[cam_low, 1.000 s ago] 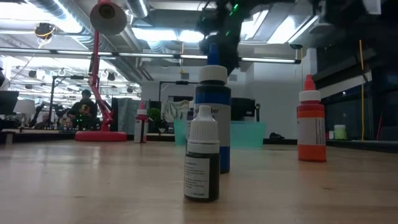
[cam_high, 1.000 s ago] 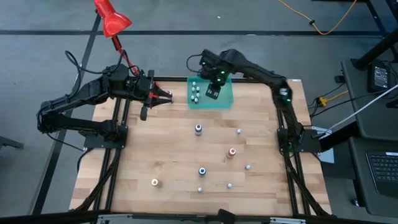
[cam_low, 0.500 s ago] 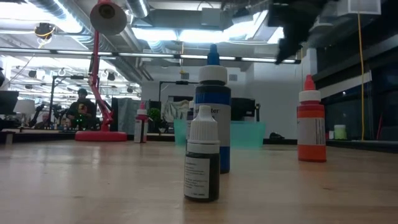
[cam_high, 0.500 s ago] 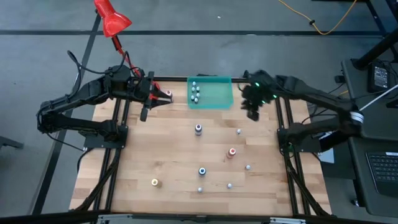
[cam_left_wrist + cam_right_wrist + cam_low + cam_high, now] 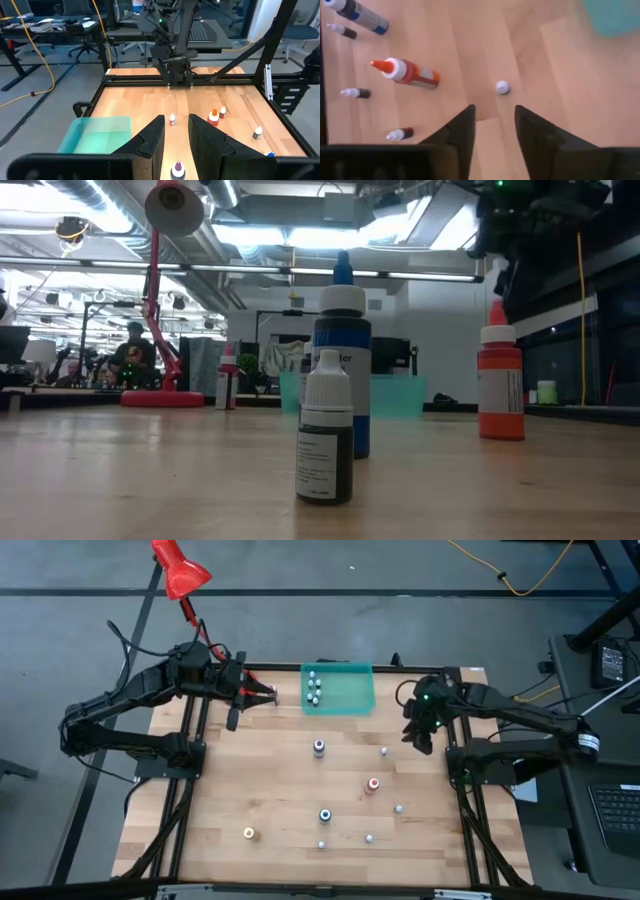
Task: Pick & Place food coloring
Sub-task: Put the small pink food coloring bottle into the green bin
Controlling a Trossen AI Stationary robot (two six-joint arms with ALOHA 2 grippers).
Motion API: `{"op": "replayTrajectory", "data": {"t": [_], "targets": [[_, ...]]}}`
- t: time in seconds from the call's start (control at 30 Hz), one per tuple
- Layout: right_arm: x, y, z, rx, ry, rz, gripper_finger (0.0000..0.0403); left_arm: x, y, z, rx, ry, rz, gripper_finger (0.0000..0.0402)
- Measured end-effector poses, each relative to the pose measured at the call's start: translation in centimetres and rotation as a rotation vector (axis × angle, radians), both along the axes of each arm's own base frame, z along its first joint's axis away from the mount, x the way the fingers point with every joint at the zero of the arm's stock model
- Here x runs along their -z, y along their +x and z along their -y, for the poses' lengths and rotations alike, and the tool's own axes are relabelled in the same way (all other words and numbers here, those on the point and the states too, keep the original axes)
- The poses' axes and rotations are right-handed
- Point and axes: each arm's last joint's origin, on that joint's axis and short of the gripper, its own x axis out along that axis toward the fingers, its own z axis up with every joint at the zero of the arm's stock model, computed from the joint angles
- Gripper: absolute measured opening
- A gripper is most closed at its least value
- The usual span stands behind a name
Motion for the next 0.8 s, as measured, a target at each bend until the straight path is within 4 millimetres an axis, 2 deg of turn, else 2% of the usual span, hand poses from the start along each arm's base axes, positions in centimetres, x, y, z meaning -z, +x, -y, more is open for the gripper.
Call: {"op": "replayTrajectory", "data": {"t": [0.23,0.33,0.47,0.8], "targets": [[1.5,0.5,-0.8,0.024,-0.006,-0.024,0.0265,0.0,0.0,0.0,-0.003,-0.012,0.001,0.0082],[2.1,1.0,-1.2,0.053,-0.064,-0.019,0.0299,0.0,0.0,0.0,-0.007,-0.024,0.001,0.0082],[3.3,1.7,-1.7,0.062,-0.09,-0.016,0.0308,0.0,0.0,0.0,-0.007,-0.025,0.002,0.0082],[7.0,4.0,-2.4,0.028,-0.084,-0.102,0.0281,0.0,0.0,0.0,-0.008,-0.025,0.002,0.0082]]}}
